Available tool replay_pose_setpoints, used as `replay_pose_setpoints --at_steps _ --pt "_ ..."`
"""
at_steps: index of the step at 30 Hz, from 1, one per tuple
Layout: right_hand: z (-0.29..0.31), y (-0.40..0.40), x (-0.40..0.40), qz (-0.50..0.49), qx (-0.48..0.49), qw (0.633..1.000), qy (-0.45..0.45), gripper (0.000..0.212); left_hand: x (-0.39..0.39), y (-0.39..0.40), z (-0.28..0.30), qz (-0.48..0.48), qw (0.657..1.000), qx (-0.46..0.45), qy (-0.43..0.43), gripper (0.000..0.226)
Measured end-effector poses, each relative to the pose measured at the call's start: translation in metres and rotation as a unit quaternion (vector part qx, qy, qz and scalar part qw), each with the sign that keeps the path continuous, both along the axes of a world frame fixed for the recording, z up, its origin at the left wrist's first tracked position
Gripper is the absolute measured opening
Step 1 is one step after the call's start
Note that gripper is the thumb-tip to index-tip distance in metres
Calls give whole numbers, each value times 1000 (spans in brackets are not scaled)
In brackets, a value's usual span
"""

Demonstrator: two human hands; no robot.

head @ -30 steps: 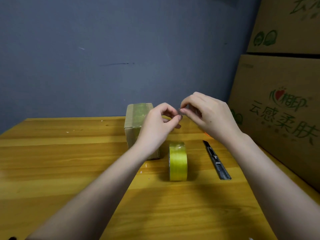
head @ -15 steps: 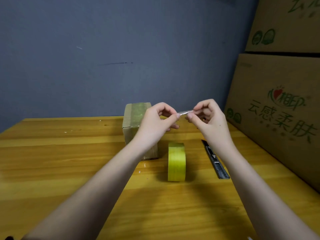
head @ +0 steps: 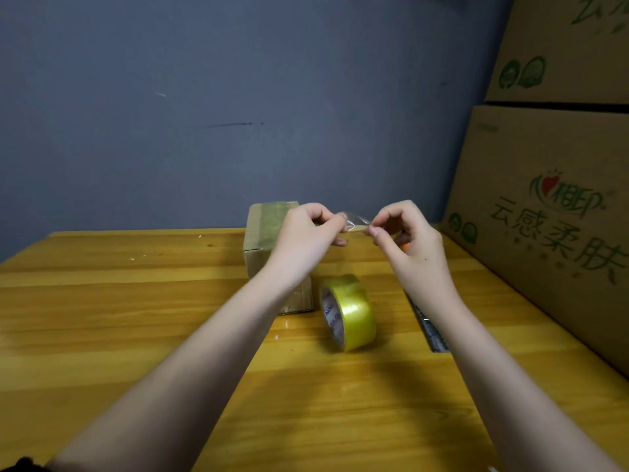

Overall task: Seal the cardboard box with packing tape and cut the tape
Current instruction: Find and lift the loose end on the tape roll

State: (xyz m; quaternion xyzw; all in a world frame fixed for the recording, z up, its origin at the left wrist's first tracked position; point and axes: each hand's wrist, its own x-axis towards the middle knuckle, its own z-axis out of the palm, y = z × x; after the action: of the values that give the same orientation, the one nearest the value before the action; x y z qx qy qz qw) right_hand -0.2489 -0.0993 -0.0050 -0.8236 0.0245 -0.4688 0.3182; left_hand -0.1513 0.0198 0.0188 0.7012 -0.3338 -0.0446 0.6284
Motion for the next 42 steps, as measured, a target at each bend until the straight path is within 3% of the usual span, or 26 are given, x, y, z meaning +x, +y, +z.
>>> replay_pose_setpoints --at_steps 10,20,31,42 --pt "-4 2 1 63 110 992 -25 13 -4 1 6 -6 1000 31 3 22" --pt "-6 1 0 30 27 999 -5 18 -5 -4 7 -1 999 19 48 20" --pt "-9 8 2 15 114 993 -41 15 -5 -2 6 -16 998 18 51 27" --pt "-9 10 1 -47 38 997 -49 13 -9 -1 10 -10 998 25 52 20"
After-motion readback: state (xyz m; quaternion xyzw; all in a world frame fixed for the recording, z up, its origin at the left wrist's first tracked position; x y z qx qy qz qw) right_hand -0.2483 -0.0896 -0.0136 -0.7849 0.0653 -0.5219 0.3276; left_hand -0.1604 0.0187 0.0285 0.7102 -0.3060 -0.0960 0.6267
